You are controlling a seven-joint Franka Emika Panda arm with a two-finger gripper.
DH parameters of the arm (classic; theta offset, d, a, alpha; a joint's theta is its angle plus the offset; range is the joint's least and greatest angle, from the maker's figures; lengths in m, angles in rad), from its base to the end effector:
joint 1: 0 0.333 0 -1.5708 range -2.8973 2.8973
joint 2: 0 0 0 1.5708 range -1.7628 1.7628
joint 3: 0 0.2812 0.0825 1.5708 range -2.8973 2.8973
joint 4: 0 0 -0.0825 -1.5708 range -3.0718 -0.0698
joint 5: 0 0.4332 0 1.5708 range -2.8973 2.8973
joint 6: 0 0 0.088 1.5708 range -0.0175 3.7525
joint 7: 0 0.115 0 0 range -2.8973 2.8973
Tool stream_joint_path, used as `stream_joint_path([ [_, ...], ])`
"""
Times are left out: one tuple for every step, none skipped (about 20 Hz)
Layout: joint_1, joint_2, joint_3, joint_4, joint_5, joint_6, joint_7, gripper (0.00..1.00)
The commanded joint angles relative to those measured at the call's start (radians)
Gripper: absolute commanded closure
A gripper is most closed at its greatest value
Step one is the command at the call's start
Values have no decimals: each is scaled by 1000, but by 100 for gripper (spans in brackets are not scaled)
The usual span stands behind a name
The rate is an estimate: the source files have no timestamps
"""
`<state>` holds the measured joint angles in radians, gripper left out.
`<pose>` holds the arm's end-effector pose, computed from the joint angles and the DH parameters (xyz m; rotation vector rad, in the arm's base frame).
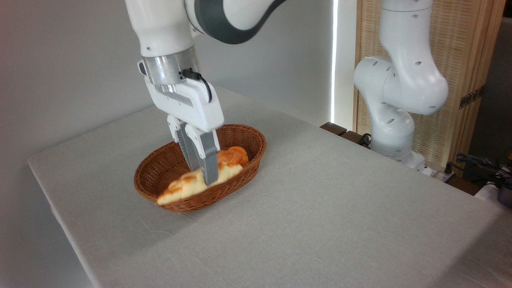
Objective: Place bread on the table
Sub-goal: 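Carry the braided loaf out of the basket and lower it onto the table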
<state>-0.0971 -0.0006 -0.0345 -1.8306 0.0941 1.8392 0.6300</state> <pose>0.6072 -0.0721 0.4691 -2.8185 1.1687 0.0206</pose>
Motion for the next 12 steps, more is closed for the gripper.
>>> stream_joint_path([
  [39,14,33,10,19,31,85,55],
  [43,16,36,10,19,32,102,55],
  [46,21,36,8,19,37,112,55],
  [45,28,36,7,21,44,112,55],
  [45,37,36,5,21,55,112,55],
  [45,45,33,-1,21,67,112,55],
  [45,54,27,-16,22,90,112,55],
  [45,60,24,-30,30,121,112,53],
  [45,62,21,-50,59,158,114,47],
  [45,63,18,-68,94,187,114,34],
  [43,68,16,-84,126,205,114,14],
  [43,70,12,-90,148,207,112,0],
])
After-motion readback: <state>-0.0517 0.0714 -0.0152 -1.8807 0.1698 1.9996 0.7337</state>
